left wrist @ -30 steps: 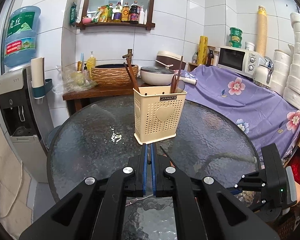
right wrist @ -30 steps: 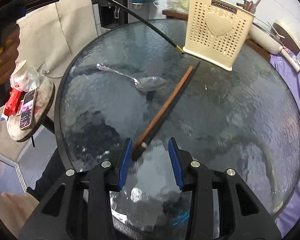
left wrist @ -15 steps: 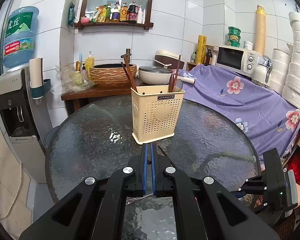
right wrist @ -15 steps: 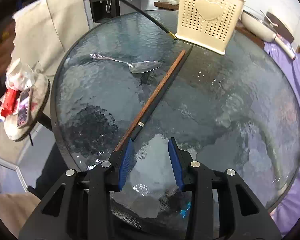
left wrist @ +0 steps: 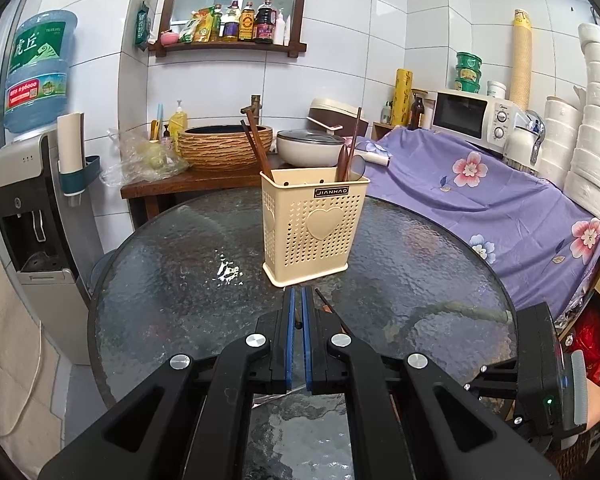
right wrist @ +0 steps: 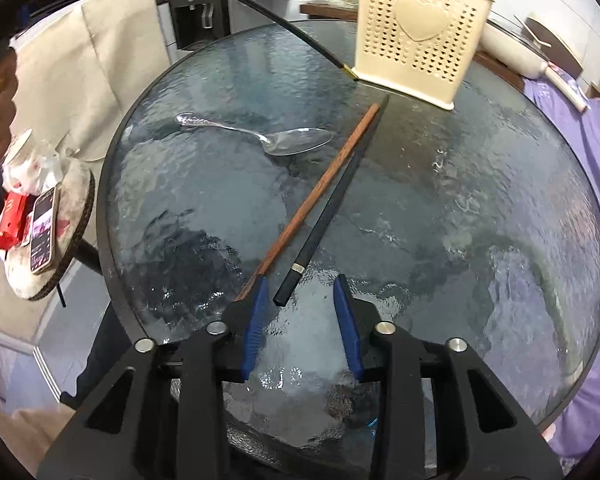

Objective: Organize utensils
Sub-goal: 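Lift the brown chopstick with right tool and carry it toward the basket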

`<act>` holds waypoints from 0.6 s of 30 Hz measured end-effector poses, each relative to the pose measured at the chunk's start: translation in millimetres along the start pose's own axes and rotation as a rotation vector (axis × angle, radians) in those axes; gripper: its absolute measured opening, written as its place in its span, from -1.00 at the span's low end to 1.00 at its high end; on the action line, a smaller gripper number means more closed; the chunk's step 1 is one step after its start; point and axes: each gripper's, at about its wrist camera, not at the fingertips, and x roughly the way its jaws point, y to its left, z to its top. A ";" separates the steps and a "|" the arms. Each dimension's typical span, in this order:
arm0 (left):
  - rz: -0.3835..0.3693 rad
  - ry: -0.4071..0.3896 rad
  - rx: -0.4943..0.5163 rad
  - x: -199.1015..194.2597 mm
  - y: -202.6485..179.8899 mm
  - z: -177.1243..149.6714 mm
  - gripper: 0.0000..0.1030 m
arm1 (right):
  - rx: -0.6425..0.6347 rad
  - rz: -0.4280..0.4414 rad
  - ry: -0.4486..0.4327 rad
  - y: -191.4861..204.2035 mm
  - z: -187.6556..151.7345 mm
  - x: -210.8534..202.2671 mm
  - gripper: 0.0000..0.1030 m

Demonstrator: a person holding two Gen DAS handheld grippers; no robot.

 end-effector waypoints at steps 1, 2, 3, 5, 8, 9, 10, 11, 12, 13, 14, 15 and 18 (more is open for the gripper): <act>-0.001 0.000 0.000 0.3 -0.3 0.4 -0.94 | -0.006 -0.011 0.004 2.5 -0.8 -0.4 -0.76; -0.003 -0.001 0.000 0.5 -0.5 0.7 -0.94 | -0.007 -0.017 0.006 2.6 -0.6 -0.5 -0.77; -0.004 -0.001 0.001 0.6 -0.8 0.9 -0.94 | -0.004 -0.018 0.007 1.7 -1.0 -0.6 -0.77; -0.004 -0.001 0.004 0.5 -1.7 1.0 -0.94 | 0.004 -0.011 0.010 -0.8 -0.8 -0.8 -0.78; -0.004 -0.005 0.004 0.2 -2.1 1.5 -0.94 | 0.012 -0.027 0.002 -6.6 -1.4 -1.6 -0.81; -0.004 -0.008 0.003 -0.3 -1.7 2.0 -0.94 | 0.025 -0.026 -0.014 -11.5 -1.3 -4.4 -0.82; -0.004 -0.010 0.003 -0.9 -1.2 2.9 -0.94 | 0.037 -0.024 -0.023 -15.5 -1.4 -7.4 -0.83; -0.003 -0.013 0.003 -1.4 -1.0 3.9 -0.94 | 0.048 -0.023 -0.039 -19.2 -0.5 -12.1 -0.83; -0.001 -0.020 0.003 -2.6 -0.8 5.2 -0.94 | 0.054 -0.027 -0.064 -22.8 0.8 -18.4 -0.84; 0.001 -0.024 0.004 -3.1 -0.7 6.6 -0.94 | 0.058 -0.048 -0.098 -26.5 3.0 -27.5 -0.84; 0.001 -0.029 0.004 -4.4 -0.6 7.7 -0.94 | 0.063 -0.062 -0.139 -30.5 6.2 -38.6 -0.84; 0.002 -0.035 0.004 -5.2 -0.7 9.6 -0.94 | 0.066 -0.061 -0.164 -32.9 8.4 -44.7 -0.84; 0.006 -0.054 0.007 -7.2 -2.0 16.5 -0.94 | 0.064 -0.103 -0.277 -39.6 19.2 -73.6 -0.84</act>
